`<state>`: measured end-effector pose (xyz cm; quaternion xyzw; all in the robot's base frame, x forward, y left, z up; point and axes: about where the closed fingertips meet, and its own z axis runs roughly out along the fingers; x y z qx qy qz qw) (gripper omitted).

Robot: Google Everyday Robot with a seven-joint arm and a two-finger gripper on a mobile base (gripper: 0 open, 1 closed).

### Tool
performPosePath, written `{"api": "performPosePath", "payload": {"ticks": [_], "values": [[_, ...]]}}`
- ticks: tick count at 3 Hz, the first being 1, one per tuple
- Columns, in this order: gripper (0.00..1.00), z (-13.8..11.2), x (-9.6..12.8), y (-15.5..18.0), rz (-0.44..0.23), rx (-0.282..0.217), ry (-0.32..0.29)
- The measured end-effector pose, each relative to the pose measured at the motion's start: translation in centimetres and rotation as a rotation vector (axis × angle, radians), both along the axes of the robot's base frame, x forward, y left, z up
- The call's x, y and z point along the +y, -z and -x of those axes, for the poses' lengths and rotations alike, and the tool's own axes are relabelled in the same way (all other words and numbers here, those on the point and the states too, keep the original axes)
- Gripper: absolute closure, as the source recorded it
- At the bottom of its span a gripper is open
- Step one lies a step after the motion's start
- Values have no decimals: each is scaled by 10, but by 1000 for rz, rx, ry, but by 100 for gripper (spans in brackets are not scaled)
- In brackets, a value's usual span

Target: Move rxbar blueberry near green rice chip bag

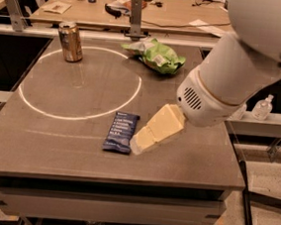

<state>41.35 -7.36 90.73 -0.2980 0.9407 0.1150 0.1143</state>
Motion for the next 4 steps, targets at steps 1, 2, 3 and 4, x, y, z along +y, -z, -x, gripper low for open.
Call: {"api": "performPosePath", "payload": {"ticks": [1,2,3,4], "values": [[0,10,-1,7,18,-73,50],[0,10,0,8,17,-87,53],[0,9,1,4,14,-97,83],[0,10,10,5,-20,-110,182]]}}
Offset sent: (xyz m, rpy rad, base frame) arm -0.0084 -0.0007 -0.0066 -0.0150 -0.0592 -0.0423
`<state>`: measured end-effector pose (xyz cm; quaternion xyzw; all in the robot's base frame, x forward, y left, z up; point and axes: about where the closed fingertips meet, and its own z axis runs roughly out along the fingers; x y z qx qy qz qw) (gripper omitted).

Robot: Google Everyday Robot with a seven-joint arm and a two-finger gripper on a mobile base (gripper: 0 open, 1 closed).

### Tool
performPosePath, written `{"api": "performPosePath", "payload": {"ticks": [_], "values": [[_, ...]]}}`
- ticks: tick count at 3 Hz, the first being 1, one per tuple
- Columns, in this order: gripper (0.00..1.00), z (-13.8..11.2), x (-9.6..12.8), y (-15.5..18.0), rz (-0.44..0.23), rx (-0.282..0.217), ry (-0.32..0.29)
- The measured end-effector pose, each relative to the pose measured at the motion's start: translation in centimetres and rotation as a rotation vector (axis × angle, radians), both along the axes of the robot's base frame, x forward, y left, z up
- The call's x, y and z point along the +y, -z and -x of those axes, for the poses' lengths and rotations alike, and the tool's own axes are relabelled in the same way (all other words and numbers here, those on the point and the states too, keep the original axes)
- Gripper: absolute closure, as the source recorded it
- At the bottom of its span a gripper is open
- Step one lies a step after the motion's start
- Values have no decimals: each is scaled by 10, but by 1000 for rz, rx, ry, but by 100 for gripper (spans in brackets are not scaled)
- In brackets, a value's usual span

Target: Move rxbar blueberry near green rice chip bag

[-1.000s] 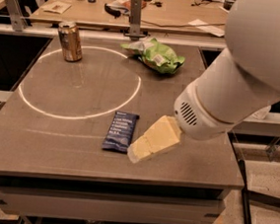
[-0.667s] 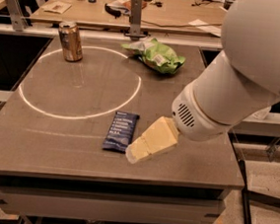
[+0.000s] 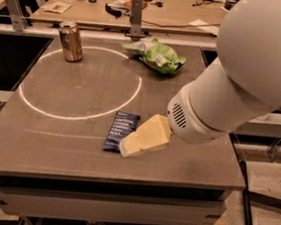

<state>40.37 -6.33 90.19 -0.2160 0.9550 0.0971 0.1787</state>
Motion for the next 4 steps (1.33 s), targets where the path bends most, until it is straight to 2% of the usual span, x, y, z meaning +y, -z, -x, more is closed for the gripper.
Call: {"api": "performPosePath", "payload": {"ticks": [2,3,4], "values": [[0,-21,31,9,55,-38,183],[0,-38,46,13,95,-46,259],[0,-48,56,25,101,-36,359]]}}
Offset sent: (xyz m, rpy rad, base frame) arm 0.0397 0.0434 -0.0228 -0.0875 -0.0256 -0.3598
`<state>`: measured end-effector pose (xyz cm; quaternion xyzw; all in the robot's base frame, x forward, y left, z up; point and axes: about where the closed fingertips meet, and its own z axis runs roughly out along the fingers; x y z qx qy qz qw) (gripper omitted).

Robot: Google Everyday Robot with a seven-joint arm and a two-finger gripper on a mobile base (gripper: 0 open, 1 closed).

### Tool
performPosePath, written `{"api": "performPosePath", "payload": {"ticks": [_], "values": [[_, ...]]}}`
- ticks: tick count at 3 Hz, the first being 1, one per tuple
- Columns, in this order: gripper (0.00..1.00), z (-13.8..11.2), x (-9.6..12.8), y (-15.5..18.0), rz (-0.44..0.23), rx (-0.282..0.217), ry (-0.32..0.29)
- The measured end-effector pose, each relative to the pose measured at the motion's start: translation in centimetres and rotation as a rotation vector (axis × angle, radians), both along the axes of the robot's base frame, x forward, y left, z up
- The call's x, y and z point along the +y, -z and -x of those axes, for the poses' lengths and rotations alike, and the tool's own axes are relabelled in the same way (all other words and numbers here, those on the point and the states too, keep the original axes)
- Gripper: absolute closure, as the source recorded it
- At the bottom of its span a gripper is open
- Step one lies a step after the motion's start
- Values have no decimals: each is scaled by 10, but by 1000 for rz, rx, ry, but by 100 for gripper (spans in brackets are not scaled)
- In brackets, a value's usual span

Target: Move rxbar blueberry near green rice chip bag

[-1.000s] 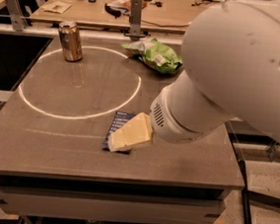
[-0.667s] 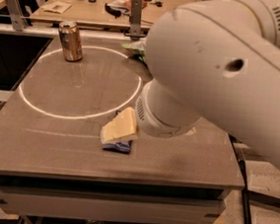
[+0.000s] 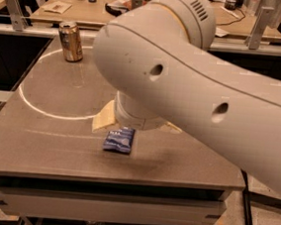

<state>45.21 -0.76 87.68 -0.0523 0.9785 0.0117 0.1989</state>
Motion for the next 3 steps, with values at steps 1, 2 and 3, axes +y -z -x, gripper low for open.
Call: {"api": "performPosePath", "payload": {"ticks": [1,2,3], "values": [[0,-5,5,14,-16,14,76],[0,-7,3,29,-29,17,131],[0,-15,-3,38,-71,95,148]]}}
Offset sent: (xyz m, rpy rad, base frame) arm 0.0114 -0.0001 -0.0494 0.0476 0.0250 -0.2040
